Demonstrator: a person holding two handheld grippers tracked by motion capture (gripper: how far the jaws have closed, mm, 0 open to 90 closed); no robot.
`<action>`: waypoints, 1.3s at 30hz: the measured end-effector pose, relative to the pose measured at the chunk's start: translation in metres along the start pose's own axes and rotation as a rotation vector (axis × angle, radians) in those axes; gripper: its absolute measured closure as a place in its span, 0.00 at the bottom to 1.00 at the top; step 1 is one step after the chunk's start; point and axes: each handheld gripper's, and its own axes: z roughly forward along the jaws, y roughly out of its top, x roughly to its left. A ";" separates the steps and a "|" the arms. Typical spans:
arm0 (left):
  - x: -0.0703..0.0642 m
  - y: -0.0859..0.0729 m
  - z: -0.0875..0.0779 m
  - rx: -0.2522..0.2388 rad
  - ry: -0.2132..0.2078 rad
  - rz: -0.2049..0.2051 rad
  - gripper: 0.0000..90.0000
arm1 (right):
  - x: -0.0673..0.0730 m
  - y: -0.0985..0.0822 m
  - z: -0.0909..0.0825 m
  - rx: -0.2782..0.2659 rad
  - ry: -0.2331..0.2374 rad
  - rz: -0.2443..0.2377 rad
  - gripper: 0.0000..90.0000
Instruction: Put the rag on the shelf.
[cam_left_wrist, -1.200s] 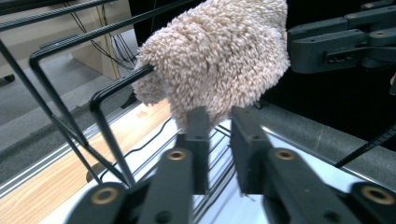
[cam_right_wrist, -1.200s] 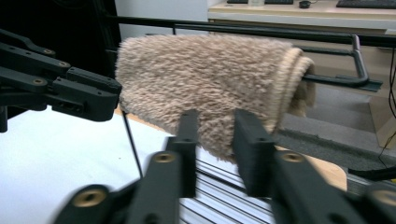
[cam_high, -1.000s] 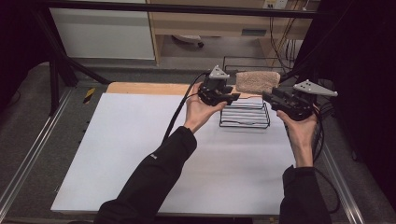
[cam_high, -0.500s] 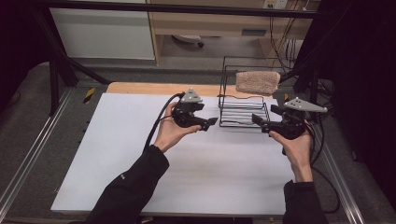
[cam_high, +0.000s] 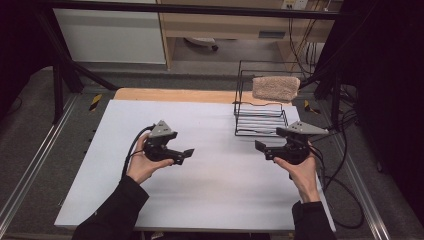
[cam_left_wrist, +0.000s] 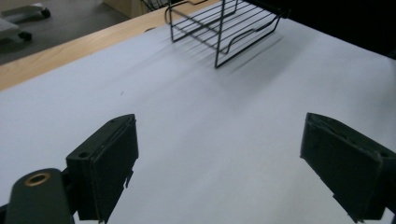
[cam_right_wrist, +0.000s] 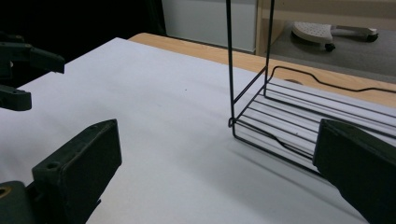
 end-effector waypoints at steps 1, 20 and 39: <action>0.003 -0.007 -0.004 -0.001 0.008 -0.006 0.13 | 0.000 -0.004 0.001 0.006 0.005 0.000 0.01; 0.027 -0.099 -0.053 0.037 0.080 -0.061 0.13 | -0.010 -0.085 0.005 0.154 0.080 0.024 0.01; 0.037 -0.131 -0.070 0.045 0.103 -0.087 0.13 | -0.019 -0.119 -0.010 0.200 0.090 0.039 0.01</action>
